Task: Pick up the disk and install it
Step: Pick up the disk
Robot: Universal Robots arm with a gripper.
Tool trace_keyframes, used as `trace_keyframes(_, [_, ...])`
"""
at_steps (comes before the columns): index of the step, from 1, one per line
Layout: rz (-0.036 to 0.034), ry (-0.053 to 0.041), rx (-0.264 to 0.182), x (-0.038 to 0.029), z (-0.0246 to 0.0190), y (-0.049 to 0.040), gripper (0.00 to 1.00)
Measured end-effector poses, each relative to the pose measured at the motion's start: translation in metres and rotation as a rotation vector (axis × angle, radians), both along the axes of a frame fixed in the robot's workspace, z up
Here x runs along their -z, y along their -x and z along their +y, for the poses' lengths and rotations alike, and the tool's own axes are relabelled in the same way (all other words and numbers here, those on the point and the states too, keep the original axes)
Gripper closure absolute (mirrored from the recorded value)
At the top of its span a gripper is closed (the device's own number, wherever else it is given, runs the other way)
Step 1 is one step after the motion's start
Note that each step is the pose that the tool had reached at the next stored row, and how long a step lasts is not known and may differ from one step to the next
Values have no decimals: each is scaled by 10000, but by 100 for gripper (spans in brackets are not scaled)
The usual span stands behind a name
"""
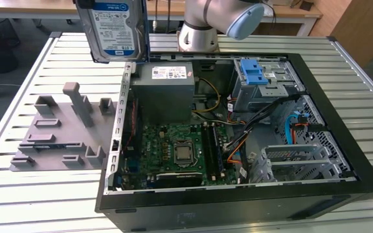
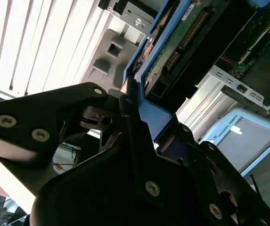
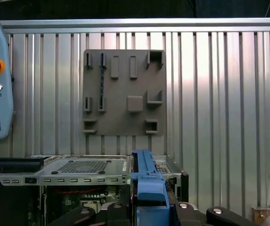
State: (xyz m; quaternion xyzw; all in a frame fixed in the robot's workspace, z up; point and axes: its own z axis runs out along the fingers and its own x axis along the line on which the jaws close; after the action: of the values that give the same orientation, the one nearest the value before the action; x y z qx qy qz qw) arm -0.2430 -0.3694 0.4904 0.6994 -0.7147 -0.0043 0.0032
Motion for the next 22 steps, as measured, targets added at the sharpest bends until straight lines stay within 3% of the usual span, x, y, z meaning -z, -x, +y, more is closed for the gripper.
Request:
trace_keyframes(5, [0,0,-1,0,-118,-12,64])
trace_keyframes(8, [0,0,0,1,-136,-46,64])
trace_keyframes(15, [2,0,0,1,-158,-222,64])
trace_keyframes(22, [8,0,-1,0,-178,-450,64])
